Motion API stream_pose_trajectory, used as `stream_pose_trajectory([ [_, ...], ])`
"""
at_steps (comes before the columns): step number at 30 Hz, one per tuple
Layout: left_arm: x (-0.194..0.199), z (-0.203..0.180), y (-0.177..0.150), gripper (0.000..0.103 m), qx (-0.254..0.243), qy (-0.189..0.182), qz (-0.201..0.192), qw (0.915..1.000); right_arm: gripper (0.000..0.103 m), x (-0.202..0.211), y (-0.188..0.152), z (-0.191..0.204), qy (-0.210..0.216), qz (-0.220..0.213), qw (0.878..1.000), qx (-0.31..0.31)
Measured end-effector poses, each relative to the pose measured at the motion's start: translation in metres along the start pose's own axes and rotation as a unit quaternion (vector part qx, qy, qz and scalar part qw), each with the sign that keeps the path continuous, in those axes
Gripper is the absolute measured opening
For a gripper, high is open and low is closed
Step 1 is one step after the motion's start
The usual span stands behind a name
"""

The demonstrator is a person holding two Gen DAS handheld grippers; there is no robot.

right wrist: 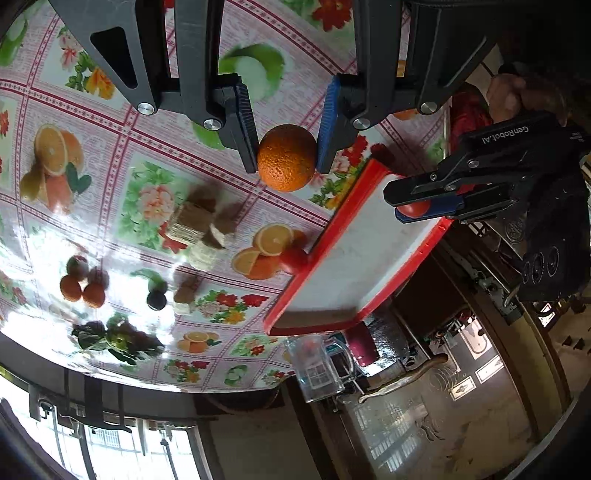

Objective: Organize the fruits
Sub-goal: 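Carry tomato and orange into the tray and open both tools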

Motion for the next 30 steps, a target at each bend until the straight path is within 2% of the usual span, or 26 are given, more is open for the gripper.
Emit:
stream_pose_trajectory([
  [7, 0.018, 0.062, 0.004, 0.027, 0.048, 0.033, -0.015, 0.9982, 0.032, -0.029, 0.025, 0.052, 0.035, 0.005, 0.999, 0.03],
  [14, 0.015, 0.105, -0.002, 0.027, 0.082, 0.052, -0.008, 0.9952, 0.032, -0.074, 0.036, 0.089, 0.044, 0.04, 0.997, 0.055],
  [23, -0.011, 0.137, -0.02, 0.027, 0.104, 0.065, 0.029, 0.992, 0.033, -0.124, 0.032, 0.092, 0.035, 0.093, 0.993, 0.056],
  [28, -0.019, 0.141, -0.026, 0.028, 0.107, 0.074, 0.043, 0.9906, 0.037, -0.123, 0.031, 0.093, 0.04, 0.087, 0.994, 0.059],
  [30, -0.019, 0.141, -0.026, 0.031, 0.106, 0.084, 0.047, 0.9898, 0.039, -0.119, 0.033, 0.091, 0.041, 0.082, 0.994, 0.055],
])
Point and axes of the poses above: each gripper's, at about its wrist camera, not at the fingertips, and x roughly against the way its jaws point, z to its left, y to its top, the point moved 10 cm from there along -x, roughly the way its jaws point, and after that the axes turned 1 degree about -y, right-handed, at the moved point
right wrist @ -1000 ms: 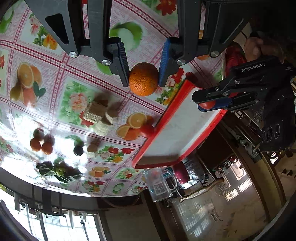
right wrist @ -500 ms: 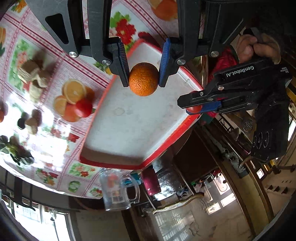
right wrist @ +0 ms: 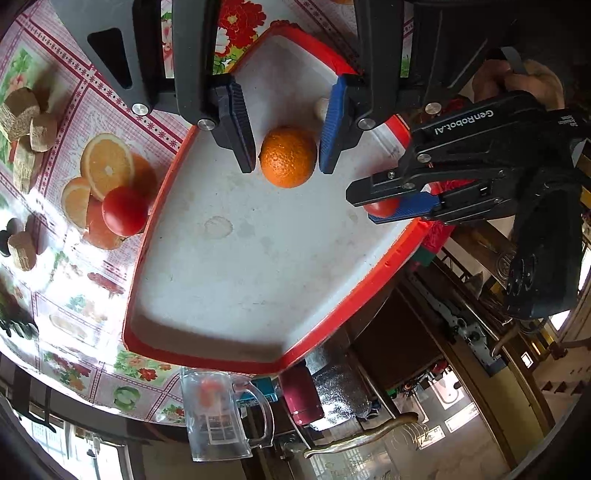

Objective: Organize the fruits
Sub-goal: 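Carry tomato and orange into the tray and open both tools, then grasp a beige bread cube with the left tool while the right tool grasps the lime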

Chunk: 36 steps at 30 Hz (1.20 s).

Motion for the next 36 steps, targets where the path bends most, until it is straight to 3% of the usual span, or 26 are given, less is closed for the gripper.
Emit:
stream_pose_trajectory([
  [2, 0.002, 0.0, 0.0, 0.044, -0.001, 0.01, -0.003, 0.9999, 0.039, 0.01, -0.002, -0.003, 0.005, -0.009, 1.0, -0.006],
  [4, 0.005, 0.0, 0.0, 0.046, 0.001, 0.011, -0.005, 0.9999, 0.04, 0.022, -0.003, -0.008, 0.007, -0.02, 1.0, -0.015],
  [9, 0.016, -0.013, 0.006, 0.046, 0.001, 0.002, -0.016, 0.9999, 0.04, 0.058, -0.018, -0.029, 0.0, -0.048, 0.998, -0.036],
  [17, 0.032, -0.078, 0.02, 0.046, -0.056, -0.029, -0.037, 0.9973, 0.04, 0.113, -0.057, -0.094, -0.044, -0.075, 0.992, -0.093],
  [28, 0.012, -0.169, 0.016, 0.046, -0.122, -0.07, -0.013, 0.9899, 0.04, 0.16, -0.102, -0.178, -0.098, -0.097, 0.976, -0.17],
  [36, -0.011, -0.207, 0.014, 0.046, -0.147, -0.082, 0.004, 0.9857, 0.04, 0.176, -0.12, -0.23, -0.135, -0.109, 0.962, -0.209],
])
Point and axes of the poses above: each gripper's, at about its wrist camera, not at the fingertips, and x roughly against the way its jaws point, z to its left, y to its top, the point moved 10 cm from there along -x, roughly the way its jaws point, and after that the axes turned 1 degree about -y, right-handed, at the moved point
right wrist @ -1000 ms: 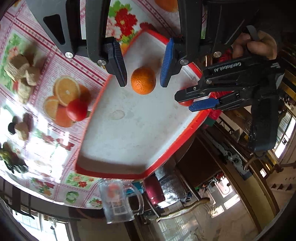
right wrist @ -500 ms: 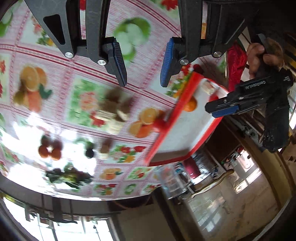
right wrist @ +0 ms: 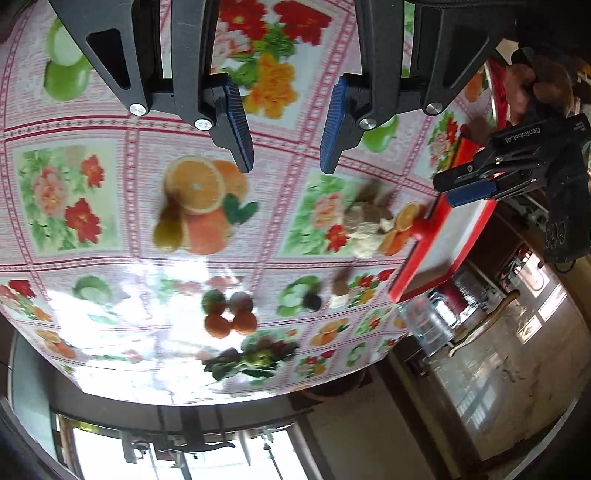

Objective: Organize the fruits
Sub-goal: 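Grasp a beige bread cube with the left tool while the right tool grasps the lime, then lower the bread cube and lime into the tray and open both tools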

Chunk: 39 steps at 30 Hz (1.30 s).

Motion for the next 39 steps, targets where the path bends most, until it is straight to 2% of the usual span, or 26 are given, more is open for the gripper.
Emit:
stream_pose_trajectory([
  [7, -0.029, -0.009, 0.01, 0.046, -0.005, -0.009, 0.013, 0.9999, 0.04, -0.012, 0.009, -0.046, -0.057, -0.007, 0.998, -0.038],
  [12, -0.05, -0.008, 0.015, 0.046, 0.004, -0.016, 0.025, 0.9995, 0.04, -0.021, 0.019, -0.066, -0.098, -0.014, 0.994, -0.036],
  [16, -0.062, -0.005, 0.021, 0.045, 0.017, -0.028, 0.026, 0.9991, 0.04, -0.03, 0.031, -0.074, -0.109, -0.02, 0.993, -0.035],
  [21, -0.069, -0.007, 0.03, 0.038, 0.012, -0.035, 0.019, 0.9991, 0.037, -0.041, 0.043, -0.075, -0.119, -0.025, 0.992, -0.027],
  [24, -0.071, -0.007, 0.032, 0.026, -0.002, -0.022, 0.016, 0.9996, 0.025, -0.044, 0.045, -0.074, -0.128, -0.027, 0.991, -0.016],
  [25, -0.071, -0.006, 0.031, 0.022, -0.004, -0.017, 0.016, 0.9997, 0.025, -0.044, 0.045, -0.073, -0.129, -0.028, 0.991, -0.016],
  [26, -0.071, -0.005, 0.031, 0.021, -0.004, -0.019, 0.016, 0.9997, 0.024, -0.042, 0.043, -0.073, -0.128, -0.029, 0.991, -0.017],
  [32, -0.061, -0.001, 0.023, 0.021, 0.013, -0.031, 0.017, 0.9993, 0.024, -0.03, 0.033, -0.057, -0.102, -0.027, 0.994, -0.019],
  [39, -0.035, -0.001, 0.016, 0.021, 0.014, -0.032, -0.001, 0.9994, 0.024, -0.013, 0.03, -0.02, -0.073, -0.036, 0.997, 0.0],
])
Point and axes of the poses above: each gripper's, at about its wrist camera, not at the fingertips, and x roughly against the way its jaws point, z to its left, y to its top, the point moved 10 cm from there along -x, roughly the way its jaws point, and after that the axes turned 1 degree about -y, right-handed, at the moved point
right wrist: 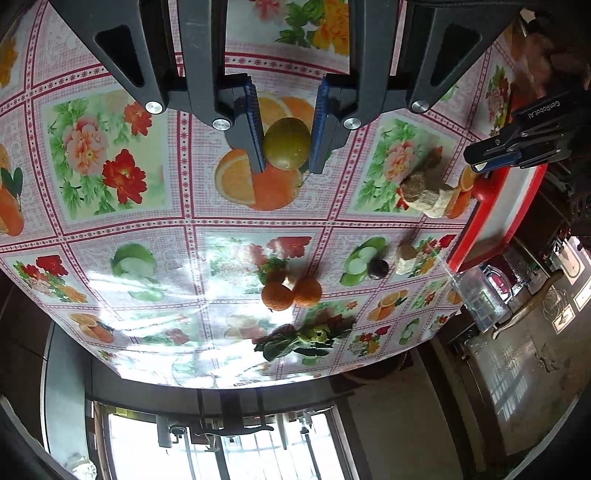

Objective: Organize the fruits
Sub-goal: 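Lower the bread cube and lime into the tray and open both tools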

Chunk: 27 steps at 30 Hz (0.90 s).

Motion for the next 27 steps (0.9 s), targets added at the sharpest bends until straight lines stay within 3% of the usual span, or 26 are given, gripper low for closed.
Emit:
stream_pose_trajectory([
  [11, 0.044, 0.032, -0.017, 0.021, 0.029, 0.012, -0.026, 0.9992, 0.024, 0.009, -0.003, 0.076, 0.058, 0.002, 0.998, 0.037],
  [27, 0.09, 0.113, -0.035, 0.021, 0.088, 0.058, -0.056, 0.9929, 0.024, -0.002, -0.011, 0.196, 0.13, 0.02, 0.986, 0.107],
])
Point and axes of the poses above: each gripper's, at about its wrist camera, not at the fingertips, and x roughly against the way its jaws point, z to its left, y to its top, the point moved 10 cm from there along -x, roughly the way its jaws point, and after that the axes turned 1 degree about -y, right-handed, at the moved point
